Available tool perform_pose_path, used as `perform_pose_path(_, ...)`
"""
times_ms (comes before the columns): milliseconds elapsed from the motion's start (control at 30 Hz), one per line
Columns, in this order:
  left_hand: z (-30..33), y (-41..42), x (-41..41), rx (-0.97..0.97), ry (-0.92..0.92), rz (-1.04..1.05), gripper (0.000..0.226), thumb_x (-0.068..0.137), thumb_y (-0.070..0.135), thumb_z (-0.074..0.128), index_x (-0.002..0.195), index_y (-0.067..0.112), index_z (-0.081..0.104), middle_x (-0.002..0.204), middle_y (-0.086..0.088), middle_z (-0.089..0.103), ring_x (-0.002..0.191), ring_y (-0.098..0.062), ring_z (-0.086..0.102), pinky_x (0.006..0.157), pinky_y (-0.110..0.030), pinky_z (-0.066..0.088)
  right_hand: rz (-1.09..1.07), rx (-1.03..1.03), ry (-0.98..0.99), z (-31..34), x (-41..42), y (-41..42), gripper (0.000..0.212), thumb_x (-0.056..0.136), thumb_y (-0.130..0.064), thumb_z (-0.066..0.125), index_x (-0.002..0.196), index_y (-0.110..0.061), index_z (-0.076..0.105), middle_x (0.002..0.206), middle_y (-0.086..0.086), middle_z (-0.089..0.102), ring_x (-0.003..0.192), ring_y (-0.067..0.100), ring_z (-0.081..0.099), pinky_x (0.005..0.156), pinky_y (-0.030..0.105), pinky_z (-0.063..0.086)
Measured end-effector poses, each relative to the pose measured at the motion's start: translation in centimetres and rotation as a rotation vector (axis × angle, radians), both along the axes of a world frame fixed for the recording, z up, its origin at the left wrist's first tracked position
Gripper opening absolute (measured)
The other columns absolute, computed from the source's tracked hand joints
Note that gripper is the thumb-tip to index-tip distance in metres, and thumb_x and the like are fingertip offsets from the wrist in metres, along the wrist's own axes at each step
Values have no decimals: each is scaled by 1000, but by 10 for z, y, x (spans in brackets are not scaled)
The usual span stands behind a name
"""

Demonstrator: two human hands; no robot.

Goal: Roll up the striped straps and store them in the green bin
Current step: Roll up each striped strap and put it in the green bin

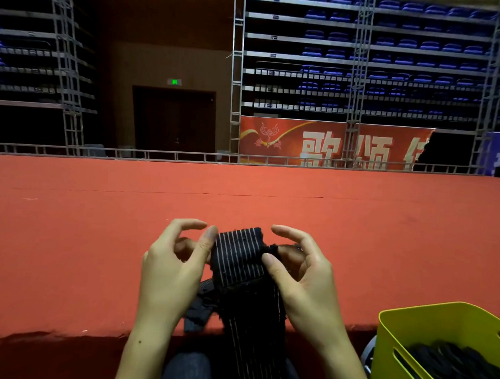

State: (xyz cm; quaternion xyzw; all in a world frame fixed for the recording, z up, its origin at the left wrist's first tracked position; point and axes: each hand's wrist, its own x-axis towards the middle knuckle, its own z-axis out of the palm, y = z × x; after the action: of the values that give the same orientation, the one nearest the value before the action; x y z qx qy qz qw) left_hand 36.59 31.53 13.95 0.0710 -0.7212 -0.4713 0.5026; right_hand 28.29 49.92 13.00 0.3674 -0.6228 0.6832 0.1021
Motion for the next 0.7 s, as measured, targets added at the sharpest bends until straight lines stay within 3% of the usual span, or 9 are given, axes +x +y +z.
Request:
perform_pose_path(167, 7, 4, 5, 200, 45, -187, 18, 95, 32, 79, 109, 22, 75, 78, -10, 81, 77, -23, 77, 81, -43, 61, -8, 24, 14, -2, 0, -2, 40, 101, -5, 71, 132, -29, 63, 102, -3, 82, 101, 15, 78, 93, 43, 63)
perform_pose_path(300, 13, 5, 9, 307, 11, -308, 18, 94, 22, 79, 110, 13, 77, 85, -14, 82, 78, -19, 77, 70, -24, 60, -38, 43, 28, -5, -1, -2, 41, 100, -4, 72, 130, -31, 63, 102, -5, 82, 101, 13, 78, 92, 37, 62)
perform_pose_path(367, 12, 4, 9, 341, -16, -333, 20, 98, 27, 74, 106, 10, 79, 85, -12, 82, 74, -17, 76, 67, -22, 59, -64, 51, 32, -6, -3, -2, 42, 100, -5, 73, 129, -33, 63, 102, -7, 82, 102, 11, 78, 92, 34, 61)
perform_pose_path(533, 9, 7, 12, 198, -158, -369, 16, 91, 23, 81, 101, 11, 81, 84, -7, 83, 76, -11, 75, 70, -21, 57, -119, 43, 42, -7, -5, -2, 42, 98, -4, 73, 127, -33, 64, 100, -12, 82, 102, 7, 77, 92, 30, 60)
perform_pose_path(700, 7, 6, 10, 111, -247, -423, 41, 78, 17, 92, 116, 21, 77, 98, -5, 84, 97, -17, 81, 82, -27, 63, -136, 26, 21, -7, -6, -1, 40, 99, -4, 72, 126, -31, 64, 99, -13, 82, 101, 7, 77, 93, 35, 60)
